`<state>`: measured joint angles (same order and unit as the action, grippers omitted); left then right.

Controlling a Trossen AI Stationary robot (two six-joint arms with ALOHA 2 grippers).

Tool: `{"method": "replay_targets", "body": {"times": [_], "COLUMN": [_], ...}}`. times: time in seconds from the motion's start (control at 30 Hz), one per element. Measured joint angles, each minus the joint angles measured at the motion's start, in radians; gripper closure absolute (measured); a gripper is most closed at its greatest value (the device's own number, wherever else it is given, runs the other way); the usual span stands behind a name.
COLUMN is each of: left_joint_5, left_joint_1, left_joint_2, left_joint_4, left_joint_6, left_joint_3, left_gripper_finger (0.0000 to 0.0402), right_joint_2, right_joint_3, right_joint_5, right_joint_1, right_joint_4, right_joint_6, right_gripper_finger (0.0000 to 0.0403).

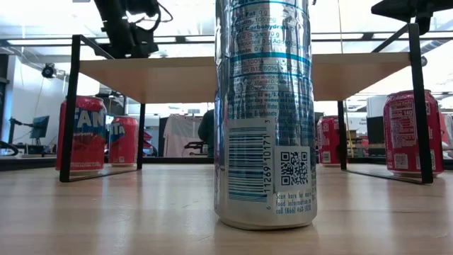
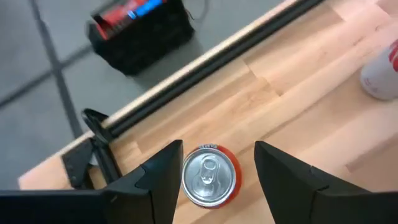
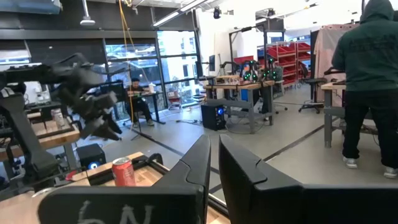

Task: Place canned beverage on shelf
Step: Put the top orange soda can on the shelf

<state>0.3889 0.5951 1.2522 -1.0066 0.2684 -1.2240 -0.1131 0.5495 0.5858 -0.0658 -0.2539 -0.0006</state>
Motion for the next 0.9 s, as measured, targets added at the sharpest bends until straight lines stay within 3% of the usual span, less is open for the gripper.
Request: {"method": "replay_targets", "body": {"times": [0.17,0.33,0.6,0.9], "left_joint_5": [-0.115,-0.172,-0.139,-0.119], "left_joint_1": [0.099,0.124,0.123,0.133], "left_joint_2": [0.108,0.236,0.344,0.333], "left_joint_4": [-0.138,-0.276,-0.35,-0.356], "left_joint_6": [-0.051,-0.054,-0.082,-0.071], "left_joint_3": [-0.127,-0.205,-0.271,-0.23], "left_gripper_finger": [0.0225,0.0224,0.0208,0.0139], "right_joint_2": [0.0,0.0,0.0,0.0], "right_joint_3": [0.0,0.0,0.0,0.0], "right_joint_5": [0.0,0.0,0.0,0.0], "right_joint_1": [0.0,0.0,0.0,0.0], "right_joint_4": [0.0,0.0,-0.001,-0.001], "right_joint_6": [0.0,0.0,0.0,0.0], "right_gripper_finger": [0.038,0.038,0.038,0.038]}}
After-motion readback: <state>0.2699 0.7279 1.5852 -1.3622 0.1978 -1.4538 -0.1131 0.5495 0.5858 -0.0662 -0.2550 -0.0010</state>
